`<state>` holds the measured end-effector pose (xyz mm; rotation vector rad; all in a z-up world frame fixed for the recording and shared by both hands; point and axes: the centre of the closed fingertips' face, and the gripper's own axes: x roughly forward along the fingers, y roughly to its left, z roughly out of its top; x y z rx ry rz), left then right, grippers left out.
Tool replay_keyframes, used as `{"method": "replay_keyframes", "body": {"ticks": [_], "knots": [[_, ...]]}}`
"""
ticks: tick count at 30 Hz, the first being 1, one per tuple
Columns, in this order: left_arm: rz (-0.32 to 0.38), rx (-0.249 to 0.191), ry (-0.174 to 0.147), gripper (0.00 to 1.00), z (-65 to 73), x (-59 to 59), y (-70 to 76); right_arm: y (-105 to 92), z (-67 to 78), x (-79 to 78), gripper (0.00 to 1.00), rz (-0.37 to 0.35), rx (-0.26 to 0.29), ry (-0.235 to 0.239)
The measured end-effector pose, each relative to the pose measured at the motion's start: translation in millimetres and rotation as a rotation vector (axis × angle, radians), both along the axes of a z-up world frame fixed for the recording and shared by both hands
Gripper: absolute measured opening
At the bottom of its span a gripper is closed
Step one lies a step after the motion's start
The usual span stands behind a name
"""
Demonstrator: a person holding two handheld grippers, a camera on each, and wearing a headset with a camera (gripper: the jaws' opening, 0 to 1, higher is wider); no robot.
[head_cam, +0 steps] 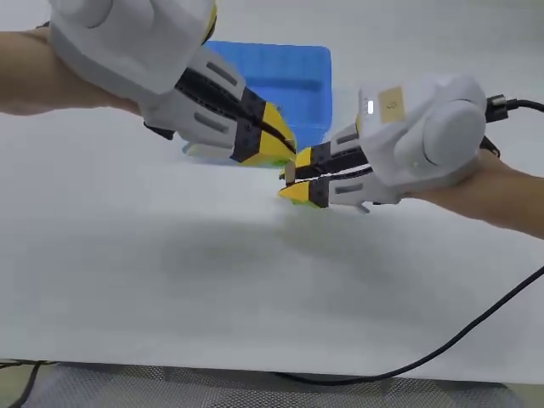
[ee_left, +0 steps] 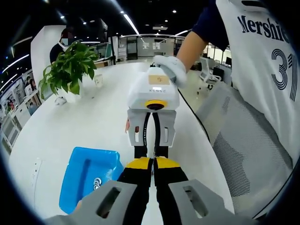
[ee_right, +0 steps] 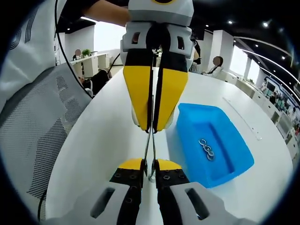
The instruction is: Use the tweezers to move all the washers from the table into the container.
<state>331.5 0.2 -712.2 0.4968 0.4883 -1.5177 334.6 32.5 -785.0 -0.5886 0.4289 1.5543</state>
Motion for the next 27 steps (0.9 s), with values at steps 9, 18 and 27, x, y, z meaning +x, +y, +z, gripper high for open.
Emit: {"method": "replay_keyframes", "body": {"ticks": [9, 18, 27], "knots": [[-0.004, -0.003, -0.001, 0.05, -0.3, -0.1, -0.7, -1.3, -2.4, 1.6, 0.11, 0.000, 0.000, -0.002], [-0.009, -0.002, -0.010, 0.05, 0.8, -1.1, -1.9, -1.4, -1.4, 2.0, 0.11, -0.004, 0.002, -0.006], [-0.005, -0.001, -0.002, 0.05, -0.9, 1.5, -1.1, -1.4, -2.1, 2.3, 0.11, -0.008, 0.001, -0.003]]}}
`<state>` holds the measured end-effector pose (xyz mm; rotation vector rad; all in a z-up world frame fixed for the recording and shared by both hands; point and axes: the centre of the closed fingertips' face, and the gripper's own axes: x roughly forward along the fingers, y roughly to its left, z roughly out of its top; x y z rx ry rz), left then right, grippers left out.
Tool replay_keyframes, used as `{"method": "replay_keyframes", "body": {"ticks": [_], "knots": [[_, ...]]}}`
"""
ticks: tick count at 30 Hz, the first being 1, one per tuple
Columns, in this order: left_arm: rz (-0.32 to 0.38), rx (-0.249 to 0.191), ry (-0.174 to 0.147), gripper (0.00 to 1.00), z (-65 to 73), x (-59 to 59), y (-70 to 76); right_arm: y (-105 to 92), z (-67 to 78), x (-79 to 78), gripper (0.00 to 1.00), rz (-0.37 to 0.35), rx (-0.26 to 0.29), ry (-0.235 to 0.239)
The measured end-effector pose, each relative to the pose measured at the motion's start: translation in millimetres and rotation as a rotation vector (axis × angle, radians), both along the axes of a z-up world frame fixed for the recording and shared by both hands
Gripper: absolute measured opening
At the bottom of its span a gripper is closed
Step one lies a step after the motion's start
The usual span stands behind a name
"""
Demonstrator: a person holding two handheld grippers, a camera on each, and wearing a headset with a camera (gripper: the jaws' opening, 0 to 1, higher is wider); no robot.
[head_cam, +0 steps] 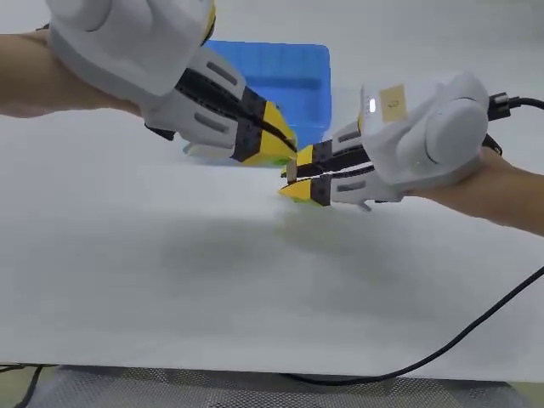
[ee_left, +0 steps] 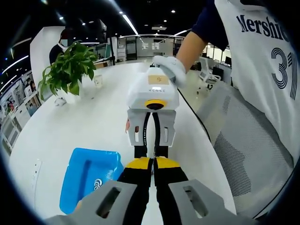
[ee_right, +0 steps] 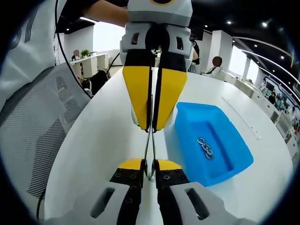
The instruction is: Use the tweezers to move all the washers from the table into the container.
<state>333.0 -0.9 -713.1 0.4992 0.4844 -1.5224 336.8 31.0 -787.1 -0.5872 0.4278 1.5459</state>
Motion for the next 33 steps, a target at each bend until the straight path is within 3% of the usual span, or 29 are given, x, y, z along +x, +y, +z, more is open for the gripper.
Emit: {"method": "replay_keyframes", "body": {"ticks": [8, 17, 33], "knots": [[-0.017, 0.005, -0.022, 0.05, -2.5, 1.7, 0.2, -0.5, -1.3, 0.2, 0.11, -0.002, 0.001, 0.000], [-0.025, 0.006, -0.010, 0.06, -6.2, 0.6, -0.8, -1.4, -2.6, -3.2, 0.11, 0.013, -0.016, -0.024], [-0.013, 0.022, 0.009, 0.06, -11.6, 3.9, 1.4, -5.7, -5.9, -1.3, 0.11, -0.012, -0.025, -0.010]]}}
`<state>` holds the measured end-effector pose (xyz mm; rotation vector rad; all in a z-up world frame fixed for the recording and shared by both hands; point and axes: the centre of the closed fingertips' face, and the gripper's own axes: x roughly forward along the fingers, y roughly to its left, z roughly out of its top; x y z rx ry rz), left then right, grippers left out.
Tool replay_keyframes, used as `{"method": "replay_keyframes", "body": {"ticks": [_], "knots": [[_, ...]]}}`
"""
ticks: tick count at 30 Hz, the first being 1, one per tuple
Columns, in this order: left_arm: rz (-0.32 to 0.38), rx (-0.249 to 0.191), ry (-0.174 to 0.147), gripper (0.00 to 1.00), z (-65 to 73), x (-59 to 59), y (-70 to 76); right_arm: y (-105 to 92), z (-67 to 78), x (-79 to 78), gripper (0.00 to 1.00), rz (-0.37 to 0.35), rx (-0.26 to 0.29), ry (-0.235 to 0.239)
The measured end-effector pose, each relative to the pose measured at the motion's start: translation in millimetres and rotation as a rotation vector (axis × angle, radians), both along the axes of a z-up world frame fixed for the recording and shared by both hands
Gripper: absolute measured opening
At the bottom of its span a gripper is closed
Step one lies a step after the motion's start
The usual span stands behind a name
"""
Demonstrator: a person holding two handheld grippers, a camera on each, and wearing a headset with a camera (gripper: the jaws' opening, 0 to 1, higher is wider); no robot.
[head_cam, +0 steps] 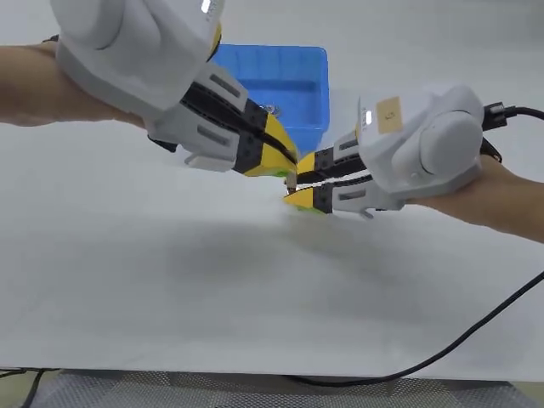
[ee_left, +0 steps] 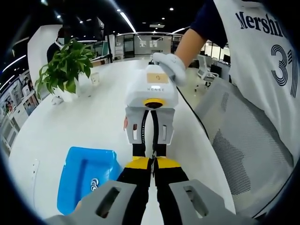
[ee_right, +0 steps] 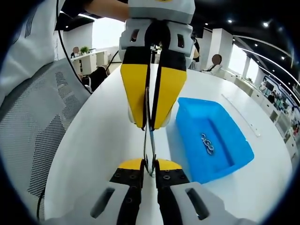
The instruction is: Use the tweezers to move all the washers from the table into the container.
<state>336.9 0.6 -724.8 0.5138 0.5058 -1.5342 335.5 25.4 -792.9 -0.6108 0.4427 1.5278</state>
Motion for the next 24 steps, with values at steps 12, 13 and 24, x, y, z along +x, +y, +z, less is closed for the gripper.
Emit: {"method": "replay_keyframes", "body": {"ticks": [12, 13, 24], "knots": [[0.001, 0.004, 0.020, 0.06, 0.0, -3.0, 0.5, 0.2, -1.3, -3.1, 0.10, 0.002, -0.009, 0.013], [-0.003, 0.006, 0.023, 0.06, 0.2, -4.3, 0.8, 0.6, -1.1, -4.9, 0.10, 0.005, -0.010, 0.013], [-0.012, 0.014, -0.013, 0.06, 29.9, -8.9, 13.2, 13.4, 27.4, -3.5, 0.10, 0.007, 0.044, -0.010]]}}
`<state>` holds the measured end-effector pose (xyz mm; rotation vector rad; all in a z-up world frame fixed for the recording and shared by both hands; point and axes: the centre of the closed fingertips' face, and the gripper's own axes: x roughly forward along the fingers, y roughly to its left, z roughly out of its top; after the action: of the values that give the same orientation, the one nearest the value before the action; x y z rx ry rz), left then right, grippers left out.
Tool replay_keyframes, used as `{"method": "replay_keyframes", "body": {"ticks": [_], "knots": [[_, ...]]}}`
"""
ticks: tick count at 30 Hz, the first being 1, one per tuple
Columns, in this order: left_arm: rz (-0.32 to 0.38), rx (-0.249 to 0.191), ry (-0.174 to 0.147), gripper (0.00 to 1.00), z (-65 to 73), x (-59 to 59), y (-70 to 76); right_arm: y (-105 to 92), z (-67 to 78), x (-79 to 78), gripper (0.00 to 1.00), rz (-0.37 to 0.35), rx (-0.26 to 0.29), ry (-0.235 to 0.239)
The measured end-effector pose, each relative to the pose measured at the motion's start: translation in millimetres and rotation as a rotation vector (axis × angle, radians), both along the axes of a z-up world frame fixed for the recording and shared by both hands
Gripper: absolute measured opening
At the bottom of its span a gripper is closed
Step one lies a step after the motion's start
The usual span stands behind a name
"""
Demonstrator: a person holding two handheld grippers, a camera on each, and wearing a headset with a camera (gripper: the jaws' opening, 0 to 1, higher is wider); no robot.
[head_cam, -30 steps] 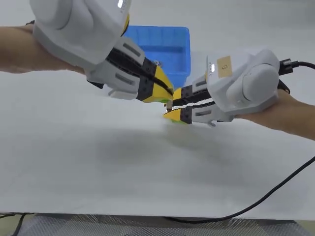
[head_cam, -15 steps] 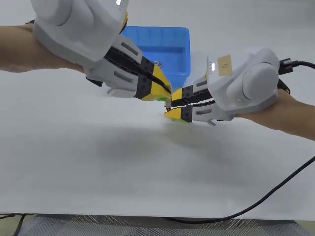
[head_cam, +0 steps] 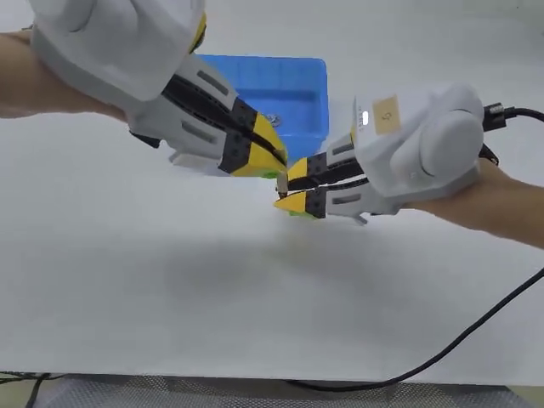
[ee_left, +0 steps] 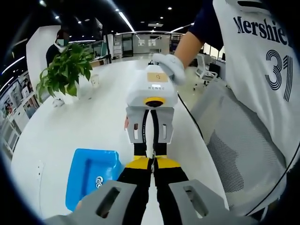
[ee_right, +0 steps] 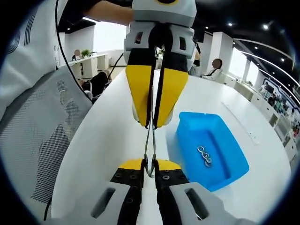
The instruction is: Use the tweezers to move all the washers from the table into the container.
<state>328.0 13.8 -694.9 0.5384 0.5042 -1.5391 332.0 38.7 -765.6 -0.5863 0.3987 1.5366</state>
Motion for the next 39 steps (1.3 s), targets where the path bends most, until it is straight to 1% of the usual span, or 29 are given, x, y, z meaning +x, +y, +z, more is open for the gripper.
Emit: {"method": "replay_keyframes", "body": {"ticks": [3, 4, 5, 6, 11, 17, 19, 22, 23, 25, 26, 29, 32, 35, 39], "knots": [[0.007, 0.000, -0.019, 0.06, 11.6, 3.0, 3.4, 4.1, 11.8, 5.4, 0.10, -0.009, 0.021, -0.024], [0.010, -0.001, -0.026, 0.06, 17.5, 4.6, 4.8, 5.8, 18.0, 7.6, 0.10, -0.014, 0.034, -0.032], [0.012, -0.002, -0.031, 0.06, 20.9, 5.5, 5.5, 6.7, 19.6, 9.7, 0.10, -0.018, 0.041, -0.037], [0.013, -0.002, -0.042, 0.06, 26.2, 7.0, 6.9, 8.0, 22.7, 12.9, 0.10, -0.021, 0.050, -0.049], [0.018, -0.005, -0.073, 0.06, 41.9, 12.2, 11.1, 13.6, 40.8, 19.8, 0.10, -0.026, 0.070, -0.082], [0.022, -0.006, -0.095, 0.06, 50.3, 20.5, 14.9, 18.0, 51.2, 28.8, 0.10, -0.020, 0.072, -0.117], [0.027, -0.007, -0.100, 0.06, 51.8, 26.5, 16.1, 19.1, 53.1, 34.9, 0.10, -0.022, 0.073, -0.124], [0.032, -0.006, -0.111, 0.06, 51.5, 36.4, 17.2, 20.7, 53.6, 45.8, 0.10, -0.028, 0.067, -0.138], [0.035, -0.008, -0.115, 0.06, 51.4, 41.6, 17.9, 21.3, 52.7, 54.9, 0.10, -0.032, 0.067, -0.141], [0.040, -0.009, -0.118, 0.06, 50.4, 48.2, 19.2, 22.1, 51.4, 64.3, 0.10, -0.043, 0.067, -0.146], [0.041, -0.009, -0.129, 0.06, 49.1, 52.9, 20.3, 22.5, 50.7, 67.7, 0.10, -0.049, 0.067, -0.150], [0.052, -0.011, -0.135, 0.06, 45.5, 61.8, 22.4, 23.8, 47.7, 75.9, 0.10, -0.062, 0.070, -0.150], [0.058, -0.007, -0.134, 0.06, 38.1, 70.2, 24.5, 25.6, 40.7, 83.0, 0.10, -0.064, 0.069, -0.149], [0.054, 0.016, -0.147, 0.06, 26.8, 77.3, 27.4, 28.2, 30.1, 90.3, 0.10, -0.063, 0.053, -0.146], [0.062, 0.027, -0.135, 0.06, 11.9, 86.8, 32.3, 33.6, 16.4, 95.8, 0.10, -0.056, 0.033, -0.137]]}}
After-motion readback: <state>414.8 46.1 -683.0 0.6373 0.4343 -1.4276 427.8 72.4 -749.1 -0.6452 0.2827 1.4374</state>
